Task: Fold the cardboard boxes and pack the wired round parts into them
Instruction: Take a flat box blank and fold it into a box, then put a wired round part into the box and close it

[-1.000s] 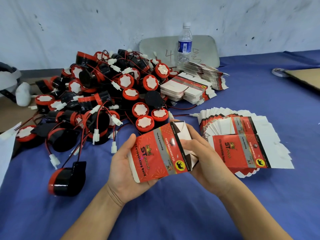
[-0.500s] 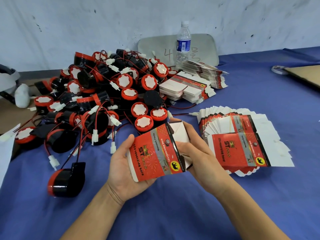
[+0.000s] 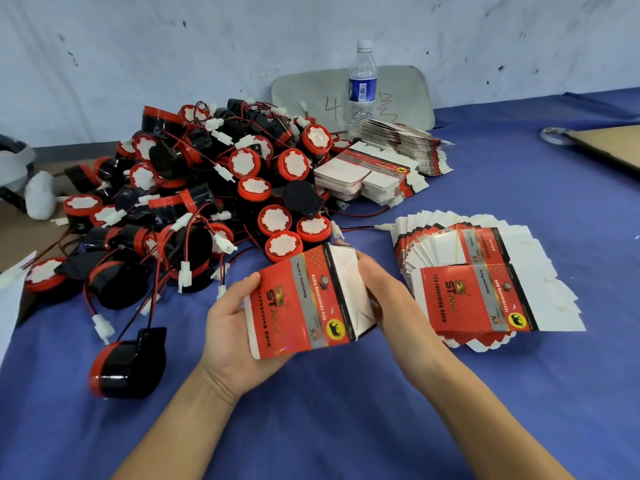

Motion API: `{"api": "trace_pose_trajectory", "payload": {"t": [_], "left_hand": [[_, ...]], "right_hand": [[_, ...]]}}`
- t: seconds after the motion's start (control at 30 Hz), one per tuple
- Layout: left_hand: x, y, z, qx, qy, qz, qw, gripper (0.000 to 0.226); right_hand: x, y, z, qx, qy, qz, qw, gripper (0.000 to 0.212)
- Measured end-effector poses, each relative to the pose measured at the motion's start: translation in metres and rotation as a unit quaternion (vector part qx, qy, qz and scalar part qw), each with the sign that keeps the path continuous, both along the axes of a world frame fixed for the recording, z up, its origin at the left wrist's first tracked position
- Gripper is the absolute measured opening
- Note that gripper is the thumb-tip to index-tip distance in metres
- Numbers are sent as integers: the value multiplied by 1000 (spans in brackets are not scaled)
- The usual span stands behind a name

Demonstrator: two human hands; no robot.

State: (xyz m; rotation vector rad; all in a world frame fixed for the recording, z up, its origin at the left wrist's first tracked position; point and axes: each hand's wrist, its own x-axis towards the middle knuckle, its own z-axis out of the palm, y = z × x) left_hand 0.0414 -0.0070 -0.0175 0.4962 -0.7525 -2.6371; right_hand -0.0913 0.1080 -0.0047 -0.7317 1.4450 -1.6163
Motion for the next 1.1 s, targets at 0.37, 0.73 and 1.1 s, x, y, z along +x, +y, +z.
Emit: {"api": "trace_pose_trajectory", "payload": {"t": [0.37,0.73,1.1], "left_hand": [[3,-13,-4,-144,-25,174,974,40],[-6,-25,-36,-724,-287,164,606,61],[-10,-26,-24,-655,-268,149,691,64]], "right_hand": [[-16,5,-8,-7,-186,-149,971,21],[-6,8,-12,141,-171,67,973,41],[-8,4,-23,139,152,-114,972,30]]}}
